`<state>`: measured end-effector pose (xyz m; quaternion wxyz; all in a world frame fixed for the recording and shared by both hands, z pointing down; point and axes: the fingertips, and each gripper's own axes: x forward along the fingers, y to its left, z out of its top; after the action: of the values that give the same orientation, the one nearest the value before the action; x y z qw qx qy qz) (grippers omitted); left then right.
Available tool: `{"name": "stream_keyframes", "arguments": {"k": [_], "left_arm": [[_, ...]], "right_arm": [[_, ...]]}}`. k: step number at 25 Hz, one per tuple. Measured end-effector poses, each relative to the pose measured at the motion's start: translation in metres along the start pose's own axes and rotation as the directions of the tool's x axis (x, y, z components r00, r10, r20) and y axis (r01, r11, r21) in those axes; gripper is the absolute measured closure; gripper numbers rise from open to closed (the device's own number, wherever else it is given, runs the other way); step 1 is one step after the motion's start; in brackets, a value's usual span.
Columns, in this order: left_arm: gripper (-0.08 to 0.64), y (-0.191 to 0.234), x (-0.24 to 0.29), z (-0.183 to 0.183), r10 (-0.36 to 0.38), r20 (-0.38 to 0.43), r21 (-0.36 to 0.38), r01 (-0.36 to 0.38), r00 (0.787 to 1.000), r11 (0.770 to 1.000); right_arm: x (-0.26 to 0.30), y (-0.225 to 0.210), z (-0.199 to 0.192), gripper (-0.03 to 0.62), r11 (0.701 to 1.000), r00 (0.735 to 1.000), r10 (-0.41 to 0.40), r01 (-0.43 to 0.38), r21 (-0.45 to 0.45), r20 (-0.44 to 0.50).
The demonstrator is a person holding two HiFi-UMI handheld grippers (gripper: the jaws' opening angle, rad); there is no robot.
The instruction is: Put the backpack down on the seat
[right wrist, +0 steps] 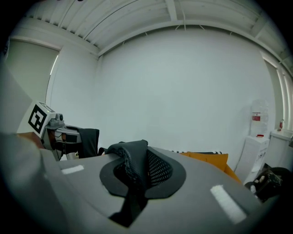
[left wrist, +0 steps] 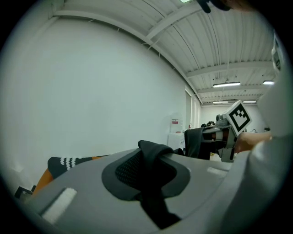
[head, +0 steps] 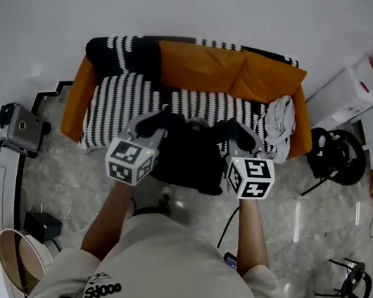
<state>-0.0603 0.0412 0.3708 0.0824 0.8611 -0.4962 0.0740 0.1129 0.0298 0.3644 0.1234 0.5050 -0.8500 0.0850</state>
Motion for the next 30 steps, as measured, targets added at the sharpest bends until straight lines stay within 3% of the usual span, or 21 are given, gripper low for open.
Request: {"name": "stream_keyframes", "arguments": {"k": [12,30], "left_arm": [[0.517,0.051,0.057,-0.004,-0.037,-0.046,-0.026,0.036,0.998,0.999],[0.517,0.133,0.116,0.007,-0.036,-0.043,-0.058,0.034,0.998,0.998]], "right_arm": [[0.081,-0.011,0.006,0.574,0.999,0.999,-0.02,0.022,0.026,-0.046],[0.171,-0.031,0.025,0.572,0.997,0.996,-0.059,0.061,0.037,-0.062]]}}
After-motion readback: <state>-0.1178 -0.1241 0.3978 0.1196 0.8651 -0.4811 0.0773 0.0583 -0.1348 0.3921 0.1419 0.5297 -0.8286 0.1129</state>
